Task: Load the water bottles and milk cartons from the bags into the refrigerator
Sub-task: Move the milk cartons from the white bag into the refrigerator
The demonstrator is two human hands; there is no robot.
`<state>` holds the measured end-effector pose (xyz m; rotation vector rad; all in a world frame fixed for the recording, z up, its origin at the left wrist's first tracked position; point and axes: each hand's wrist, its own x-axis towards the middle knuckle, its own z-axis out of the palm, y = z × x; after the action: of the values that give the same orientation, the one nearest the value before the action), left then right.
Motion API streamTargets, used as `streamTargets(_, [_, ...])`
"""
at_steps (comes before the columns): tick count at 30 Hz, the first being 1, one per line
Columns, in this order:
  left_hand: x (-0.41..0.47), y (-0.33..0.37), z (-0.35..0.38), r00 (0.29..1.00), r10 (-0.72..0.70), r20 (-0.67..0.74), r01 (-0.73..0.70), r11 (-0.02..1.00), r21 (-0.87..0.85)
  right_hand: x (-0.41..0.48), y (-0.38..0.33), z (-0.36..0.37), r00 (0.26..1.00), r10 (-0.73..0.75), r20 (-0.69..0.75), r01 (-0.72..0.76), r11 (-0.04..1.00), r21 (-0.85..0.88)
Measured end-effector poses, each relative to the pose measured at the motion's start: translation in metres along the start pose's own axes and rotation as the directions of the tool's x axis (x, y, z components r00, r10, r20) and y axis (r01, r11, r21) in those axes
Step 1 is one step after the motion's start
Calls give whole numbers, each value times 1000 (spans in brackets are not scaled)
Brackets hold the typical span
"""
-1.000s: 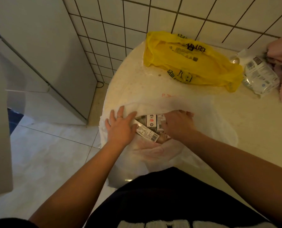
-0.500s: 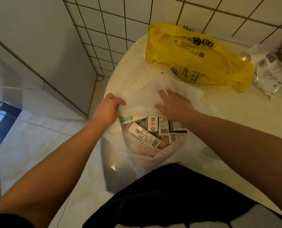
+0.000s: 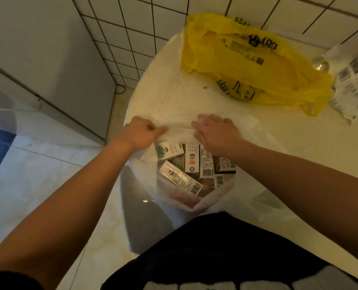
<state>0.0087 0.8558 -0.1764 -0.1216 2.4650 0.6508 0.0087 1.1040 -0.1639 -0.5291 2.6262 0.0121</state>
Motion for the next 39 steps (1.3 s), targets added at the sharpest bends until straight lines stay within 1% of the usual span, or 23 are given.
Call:
streamTargets(2, [-7, 1, 3, 996, -34, 81, 22, 990, 138, 6, 2, 9, 998, -3, 60, -8, 982, 188])
streamTargets(3, [-9, -2, 3, 994, -33, 107, 20, 992, 121, 9, 4, 11, 996, 7, 85, -30, 962, 271])
streamTargets(5, [-12, -12, -3, 993, -6, 120, 8, 1000, -14, 12, 8, 14, 994, 12, 105, -46, 944, 328])
streamTargets(7, [-14, -28, -7, 989, 28, 147, -2, 985, -170, 13, 13, 15, 995, 7, 102, -40, 942, 333])
streamTargets(9, [-19, -39, -10, 987, 67, 149, -24, 961, -274, 12, 15, 17, 995, -1, 105, -33, 948, 316])
streamTargets(11, [-19, -51, -7, 995, 76, 70, -53, 959, -279, 13, 17, 20, 994, -4, 105, -26, 959, 283])
streamTargets(12, [-19, -55, -4, 997, 82, -1, -80, 965, -249, 13, 17, 21, 995, -1, 99, -26, 963, 267])
streamTargets(15, [-21, -66, 9, 956, 184, -226, -204, 977, -66, 7, 17, 28, 997, 13, 70, -29, 973, 231])
streamTargets(17, [-24, -74, 20, 935, 262, -239, -232, 961, 148, 1, 15, 30, 999, 23, 47, -33, 973, 227])
streamTargets(18, [-26, -76, 21, 938, 264, -224, -216, 952, 217, -3, 14, 30, 999, 28, 32, -34, 976, 214])
streamTargets(19, [-30, -76, 20, 942, 247, -228, -194, 953, 233, -7, 12, 30, 999, 30, 13, -32, 982, 188])
streamTargets(20, [-35, -73, 17, 932, 239, -271, -182, 959, 219, -12, 10, 30, 1000, 20, -10, -18, 989, 148])
streamTargets(22, [-47, -64, 11, 853, 288, -435, -231, 956, 180, -21, 3, 29, 996, -47, -73, 51, 997, 55])
streamTargets(23, [-55, -56, 10, 796, 347, -495, -301, 938, 173, -26, -1, 28, 988, -99, -118, 102, 995, 16])
streamTargets(24, [-62, -47, 11, 765, 413, -495, -385, 909, 163, -31, -8, 25, 975, -152, -164, 152, 988, -10])
streamTargets(25, [-67, -38, 14, 773, 459, -437, -451, 883, 129, -36, -16, 23, 959, -202, -201, 201, 979, -28])
streamTargets(26, [-70, -31, 20, 809, 478, -343, -479, 873, 89, -40, -24, 20, 939, -255, -229, 253, 967, -37])
streamTargets(28, [-67, -29, 35, 877, 442, -190, -436, 897, 74, -46, -42, 20, 905, -353, -236, 354, 934, -40])
streamTargets(29, [-65, -33, 41, 900, 404, -163, -398, 915, 65, -50, -51, 22, 901, -380, -209, 381, 924, -39])
streamTargets(31, [-63, -42, 49, 928, 329, -172, -338, 941, -26, -57, -63, 29, 908, -385, -167, 381, 923, -57])
streamTargets(34, [-63, -51, 54, 946, 236, -224, -270, 953, -135, -64, -73, 36, 932, -346, -112, 334, 936, -107])
streamTargets(37, [-60, -56, 57, 952, 202, -231, -234, 965, -119, -65, -88, 36, 960, -279, -37, 270, 950, -159])
streamTargets(39, [-57, -58, 55, 958, 192, -211, -221, 967, -125, -61, -99, 37, 976, -209, -55, 200, 971, -133])
